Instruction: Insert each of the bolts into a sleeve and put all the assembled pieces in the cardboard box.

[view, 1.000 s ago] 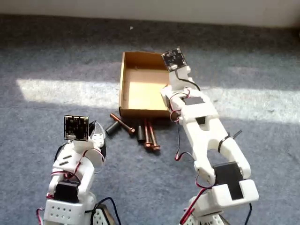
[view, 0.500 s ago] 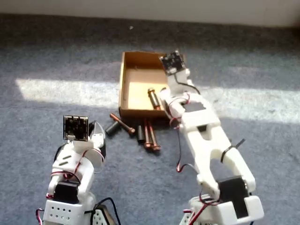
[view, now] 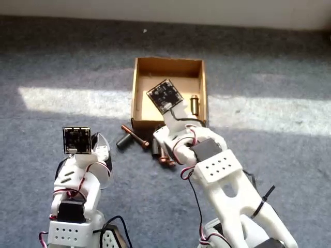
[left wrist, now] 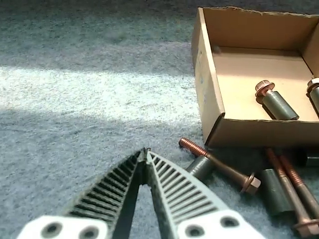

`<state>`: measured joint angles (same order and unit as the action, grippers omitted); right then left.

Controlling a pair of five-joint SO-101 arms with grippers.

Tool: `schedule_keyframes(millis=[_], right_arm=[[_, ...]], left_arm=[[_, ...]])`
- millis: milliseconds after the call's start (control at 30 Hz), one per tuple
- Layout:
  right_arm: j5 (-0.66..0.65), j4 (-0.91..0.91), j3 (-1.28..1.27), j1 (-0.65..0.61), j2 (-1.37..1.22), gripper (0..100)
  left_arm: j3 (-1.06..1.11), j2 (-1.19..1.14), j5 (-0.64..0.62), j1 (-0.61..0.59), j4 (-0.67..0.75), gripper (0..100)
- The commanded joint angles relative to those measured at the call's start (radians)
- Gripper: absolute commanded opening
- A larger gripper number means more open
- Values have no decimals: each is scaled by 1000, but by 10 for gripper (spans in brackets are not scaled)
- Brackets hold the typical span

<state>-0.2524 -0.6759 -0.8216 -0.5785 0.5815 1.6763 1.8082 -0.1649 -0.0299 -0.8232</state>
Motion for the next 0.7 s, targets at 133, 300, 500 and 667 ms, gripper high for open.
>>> schedule_keyframes(millis=[133,300,500,667], right_arm=[[210,-21,56,-61,-42,152],[264,-153,214,-93,-228,152],[287,-335,452,-107,-464,152],[287,-338,538,-111,-587,149]], left_arm=[[21,10,11,-18,2,7],[21,10,11,-16,2,7],[21,10,11,-15,0,7],[21,10,11,-15,-2,7]])
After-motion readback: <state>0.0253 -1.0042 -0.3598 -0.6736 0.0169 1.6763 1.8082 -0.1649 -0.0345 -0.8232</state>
